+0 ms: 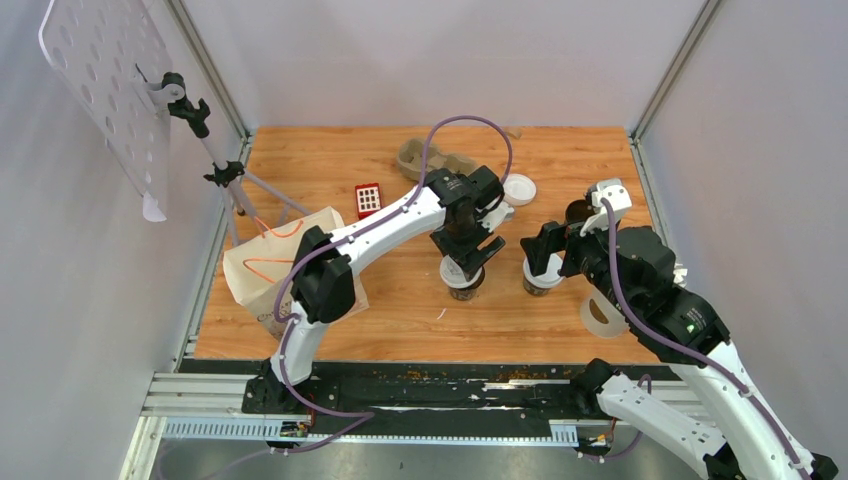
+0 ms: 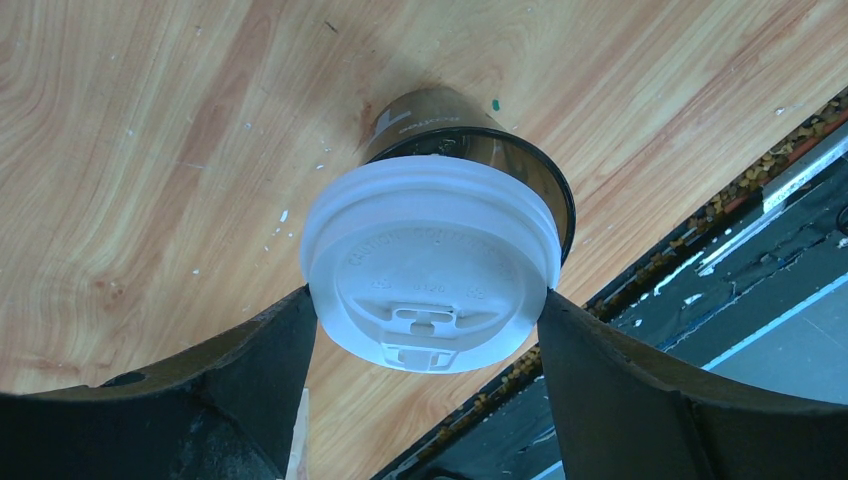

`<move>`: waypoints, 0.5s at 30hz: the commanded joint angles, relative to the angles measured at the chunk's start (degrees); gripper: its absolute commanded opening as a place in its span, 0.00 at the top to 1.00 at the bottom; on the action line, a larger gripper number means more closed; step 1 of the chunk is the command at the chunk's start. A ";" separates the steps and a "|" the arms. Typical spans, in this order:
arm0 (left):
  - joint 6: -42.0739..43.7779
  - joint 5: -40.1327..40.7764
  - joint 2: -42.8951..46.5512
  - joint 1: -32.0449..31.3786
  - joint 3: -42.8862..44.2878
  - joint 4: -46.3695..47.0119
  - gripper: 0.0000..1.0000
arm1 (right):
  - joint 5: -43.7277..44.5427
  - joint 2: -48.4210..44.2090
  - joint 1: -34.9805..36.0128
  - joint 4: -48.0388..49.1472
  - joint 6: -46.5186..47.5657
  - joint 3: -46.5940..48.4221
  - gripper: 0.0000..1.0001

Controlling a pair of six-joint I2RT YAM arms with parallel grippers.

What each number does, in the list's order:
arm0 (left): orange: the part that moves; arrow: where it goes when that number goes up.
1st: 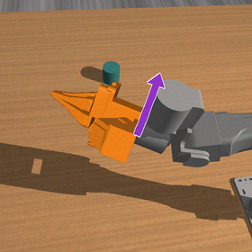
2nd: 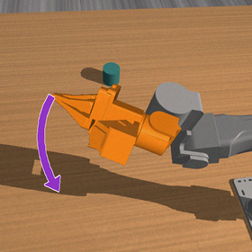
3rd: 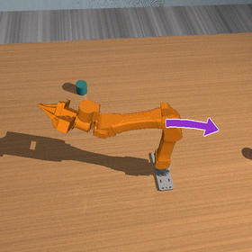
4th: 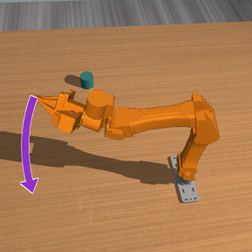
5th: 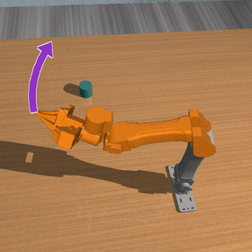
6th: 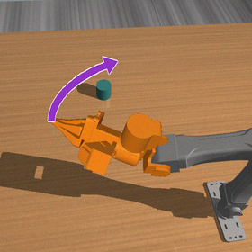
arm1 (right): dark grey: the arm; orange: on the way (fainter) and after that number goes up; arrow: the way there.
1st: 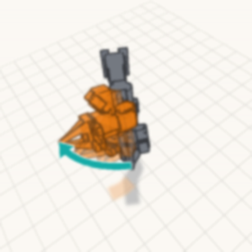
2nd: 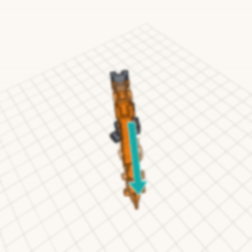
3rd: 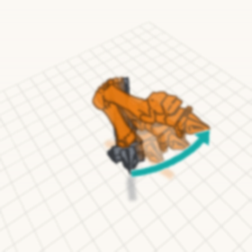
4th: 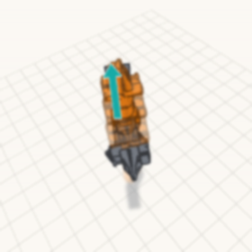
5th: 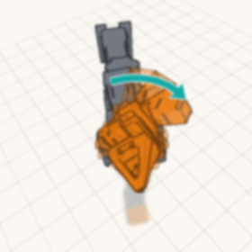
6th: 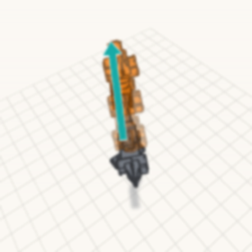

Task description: Pack the takeout coffee

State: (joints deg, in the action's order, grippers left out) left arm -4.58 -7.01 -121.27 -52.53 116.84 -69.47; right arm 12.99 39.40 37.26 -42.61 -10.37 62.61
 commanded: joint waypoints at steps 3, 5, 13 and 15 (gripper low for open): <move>-0.17 -1.24 -1.45 -0.53 2.52 0.39 0.16 | 0.84 0.26 0.14 0.70 0.54 -0.27 0.00; -0.08 -1.45 -1.75 -0.55 2.68 0.43 0.15 | 1.02 0.12 0.14 0.69 0.54 -0.44 0.00; -0.21 -1.78 -2.53 -0.64 3.58 0.40 0.14 | 1.04 0.48 0.16 1.11 0.90 -0.57 0.00; -0.31 -1.78 -2.64 -0.68 4.26 0.27 0.13 | 0.71 0.59 0.15 1.44 0.72 -0.96 0.00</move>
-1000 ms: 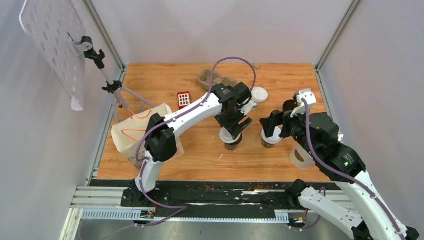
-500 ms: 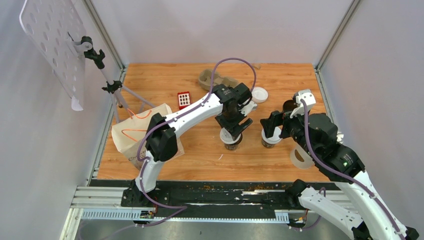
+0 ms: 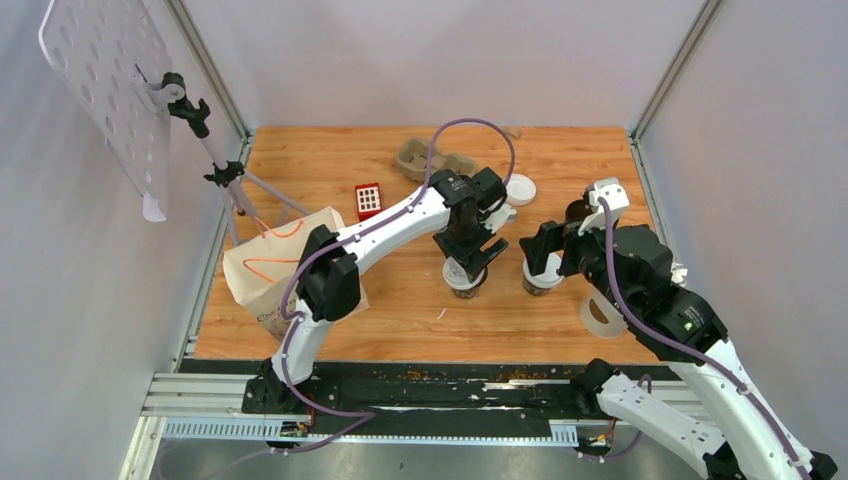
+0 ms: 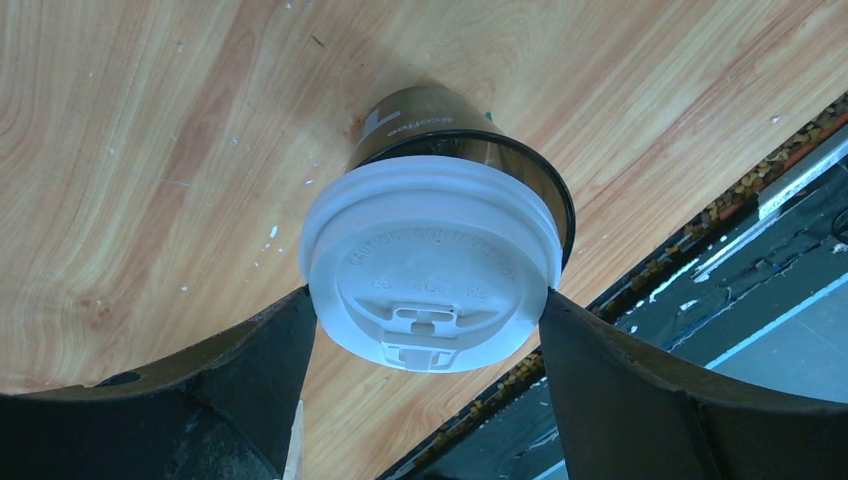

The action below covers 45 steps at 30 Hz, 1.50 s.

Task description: Pack the takeout coffee

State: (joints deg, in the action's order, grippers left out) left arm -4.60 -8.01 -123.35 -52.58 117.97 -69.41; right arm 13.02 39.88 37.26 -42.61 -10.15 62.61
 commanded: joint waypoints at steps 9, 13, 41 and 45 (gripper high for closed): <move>-0.41 -0.13 -0.99 -0.79 4.76 -1.07 0.12 | 0.09 0.47 0.17 1.98 0.25 -1.52 0.00; -0.54 -0.14 -1.32 -0.94 5.04 -1.21 0.12 | 0.00 0.55 0.17 2.18 0.29 -1.53 0.00; -1.55 4.56 4.17 -1.17 4.33 5.67 0.00 | -3.37 0.03 0.14 2.79 -3.15 -3.89 0.00; -2.76 10.09 7.31 -0.27 3.29 7.50 0.00 | -5.05 0.08 0.15 3.13 -6.53 -5.49 0.00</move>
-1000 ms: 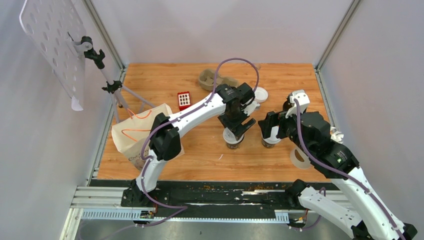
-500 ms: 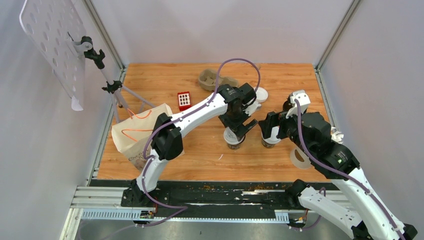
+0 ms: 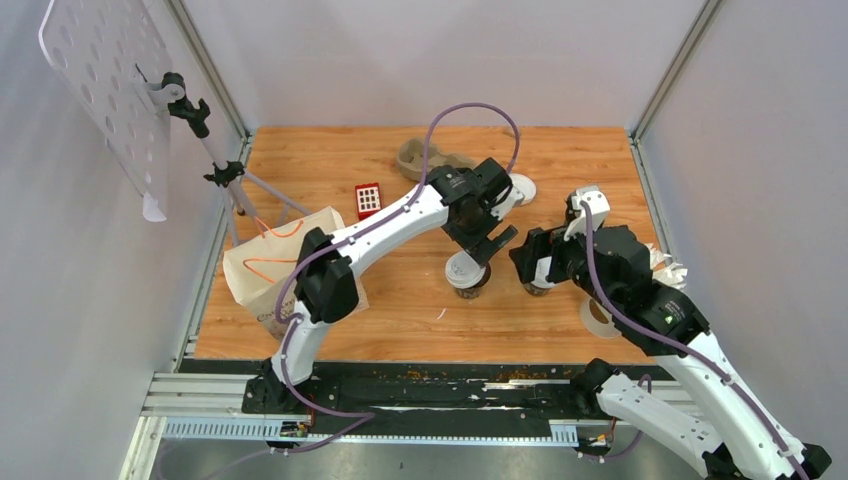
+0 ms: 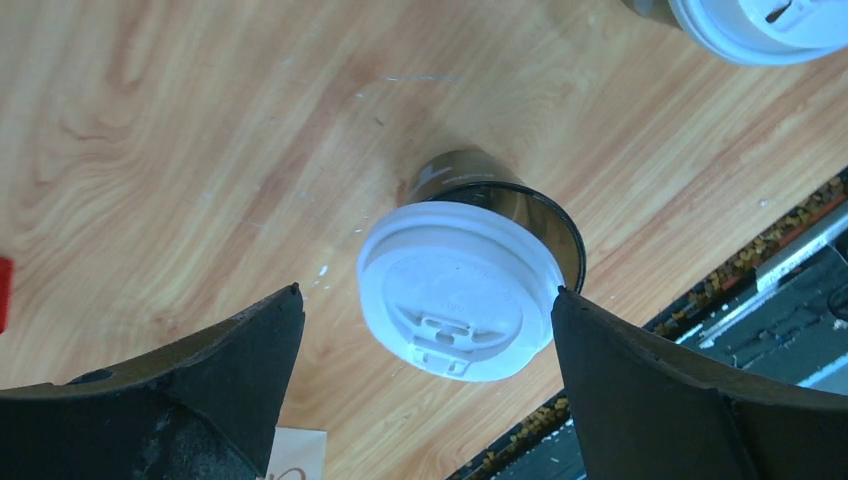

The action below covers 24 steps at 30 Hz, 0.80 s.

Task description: Pack the takeout coffee

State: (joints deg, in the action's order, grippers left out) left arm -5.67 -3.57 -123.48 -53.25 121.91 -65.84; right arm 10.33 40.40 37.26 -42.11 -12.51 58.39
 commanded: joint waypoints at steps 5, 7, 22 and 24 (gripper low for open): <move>-6.77 12.16 11.68 3.37 -5.16 6.11 0.00 | -4.53 1.39 0.14 4.41 -8.16 -3.13 0.00; -7.59 12.23 13.10 4.64 -7.10 5.95 0.00 | -5.91 3.03 0.10 5.57 -8.75 -3.13 0.00; -6.19 2.83 31.58 8.97 -32.10 18.45 0.13 | -2.33 13.67 -0.64 9.06 -5.76 -2.97 0.01; -6.68 -1.64 31.00 8.98 -33.24 18.75 0.19 | -2.43 16.44 -1.09 7.96 -4.76 -1.53 0.02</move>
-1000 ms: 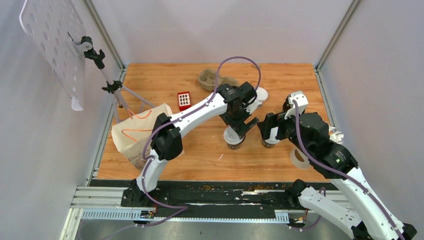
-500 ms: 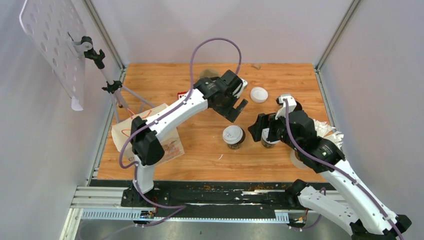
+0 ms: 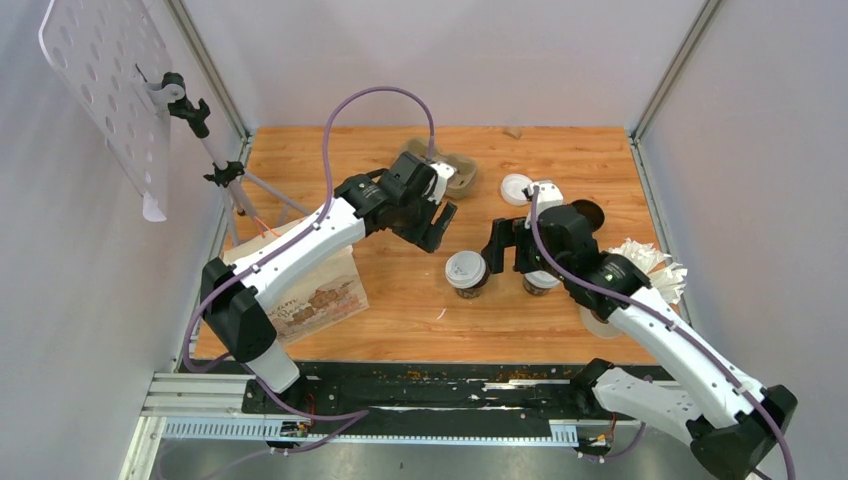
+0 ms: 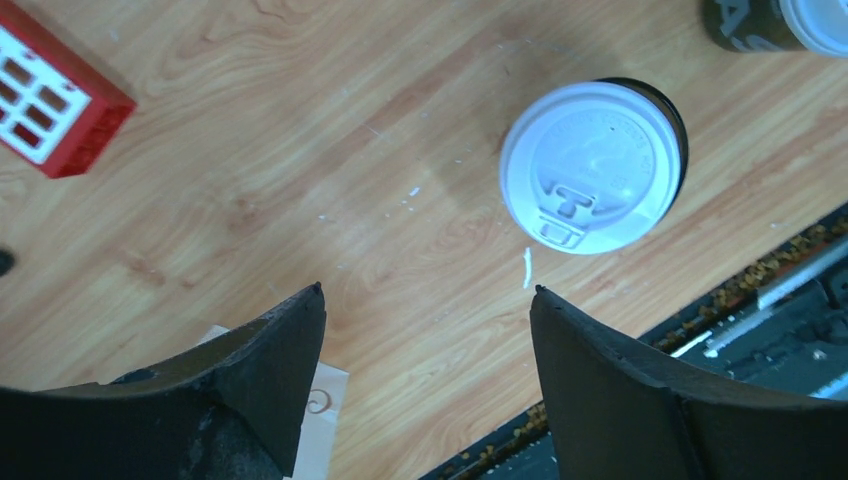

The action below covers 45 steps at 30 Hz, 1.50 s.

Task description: Pack the takeout coffee

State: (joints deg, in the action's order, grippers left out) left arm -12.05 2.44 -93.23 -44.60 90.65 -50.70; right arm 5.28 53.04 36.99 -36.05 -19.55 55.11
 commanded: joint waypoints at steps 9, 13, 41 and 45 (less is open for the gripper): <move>-3.32 -10.22 -0.73 0.30 -7.38 8.13 0.25 | -2.23 12.14 -1.56 2.56 2.16 3.23 0.07; -4.59 -10.46 -1.90 0.39 -7.46 8.61 0.25 | -2.91 12.69 -2.31 4.10 1.41 1.85 0.08; -11.04 -21.53 2.49 2.58 -16.94 20.99 0.38 | -9.08 20.99 -2.67 1.99 3.58 3.90 0.30; -11.57 -22.61 2.51 3.18 -17.96 22.04 0.38 | -8.21 21.44 -2.71 2.08 3.86 3.82 0.35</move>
State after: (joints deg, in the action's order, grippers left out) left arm -22.11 -18.28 -93.10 -42.17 73.32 -31.70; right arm -3.53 74.39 34.46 -34.20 -16.60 56.36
